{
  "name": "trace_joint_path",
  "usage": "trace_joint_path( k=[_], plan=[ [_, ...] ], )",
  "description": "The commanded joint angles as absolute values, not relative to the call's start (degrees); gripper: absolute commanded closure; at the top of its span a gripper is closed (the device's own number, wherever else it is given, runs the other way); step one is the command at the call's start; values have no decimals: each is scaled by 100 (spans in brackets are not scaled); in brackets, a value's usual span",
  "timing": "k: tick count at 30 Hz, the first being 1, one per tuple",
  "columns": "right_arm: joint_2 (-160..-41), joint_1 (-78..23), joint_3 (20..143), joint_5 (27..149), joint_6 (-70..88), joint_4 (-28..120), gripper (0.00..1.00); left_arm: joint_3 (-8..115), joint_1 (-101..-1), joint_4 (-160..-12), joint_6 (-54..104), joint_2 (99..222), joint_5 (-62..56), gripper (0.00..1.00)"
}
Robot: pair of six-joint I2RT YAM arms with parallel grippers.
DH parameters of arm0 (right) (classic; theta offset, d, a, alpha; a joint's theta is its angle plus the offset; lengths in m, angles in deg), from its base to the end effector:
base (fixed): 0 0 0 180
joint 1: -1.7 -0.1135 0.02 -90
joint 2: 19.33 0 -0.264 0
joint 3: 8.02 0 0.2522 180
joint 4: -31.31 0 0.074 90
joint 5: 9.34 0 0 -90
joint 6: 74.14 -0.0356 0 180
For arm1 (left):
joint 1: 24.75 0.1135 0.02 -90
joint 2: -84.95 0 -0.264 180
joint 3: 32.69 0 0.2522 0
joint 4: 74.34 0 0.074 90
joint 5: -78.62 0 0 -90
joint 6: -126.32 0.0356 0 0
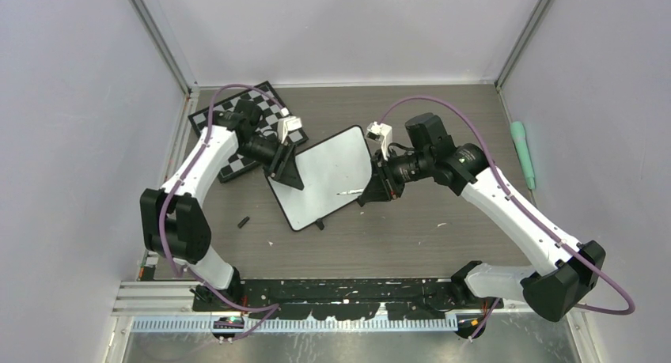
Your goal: Write a sentence on the whiteboard
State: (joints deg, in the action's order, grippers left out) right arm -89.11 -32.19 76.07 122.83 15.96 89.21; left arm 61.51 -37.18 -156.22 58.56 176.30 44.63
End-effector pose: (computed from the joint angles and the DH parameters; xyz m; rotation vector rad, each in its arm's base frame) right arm 0.1907 0.1569 0.3544 -1.0485 2.1139 1.1489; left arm 0.2827 -0.0925 0.2978 0.8883 2.4069 -1.3366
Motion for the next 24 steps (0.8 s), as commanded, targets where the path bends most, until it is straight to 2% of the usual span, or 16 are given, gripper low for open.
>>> trace_joint_path(
  k=[1, 6, 14, 18, 21, 24],
  plan=[
    [-8923, -3302, 7913, 12400, 1595, 8646, 100, 6678, -3751, -15677, 5815, 17655, 4359, 52],
    [-8883, -3305, 7849, 12320, 1727, 8708, 100, 7523, -3734, -15475, 5509, 17537, 3790, 49],
    [-8821, -3309, 7776, 12085, 1861, 8727, 100, 7806, -3728, -14478, 4831, 18227, 3047, 43],
    [-8791, -3308, 7781, 12137, 1909, 8779, 100, 7723, -3781, -14175, 4787, 18521, 3143, 44],
    [-8804, -3311, 7784, 12185, 1937, 8797, 100, 7749, -3897, -14314, 4912, 18733, 3469, 47],
    [-8821, -3309, 7758, 12155, 1983, 8797, 100, 7669, -3987, -14354, 4915, 18894, 3773, 59]
  ],
)
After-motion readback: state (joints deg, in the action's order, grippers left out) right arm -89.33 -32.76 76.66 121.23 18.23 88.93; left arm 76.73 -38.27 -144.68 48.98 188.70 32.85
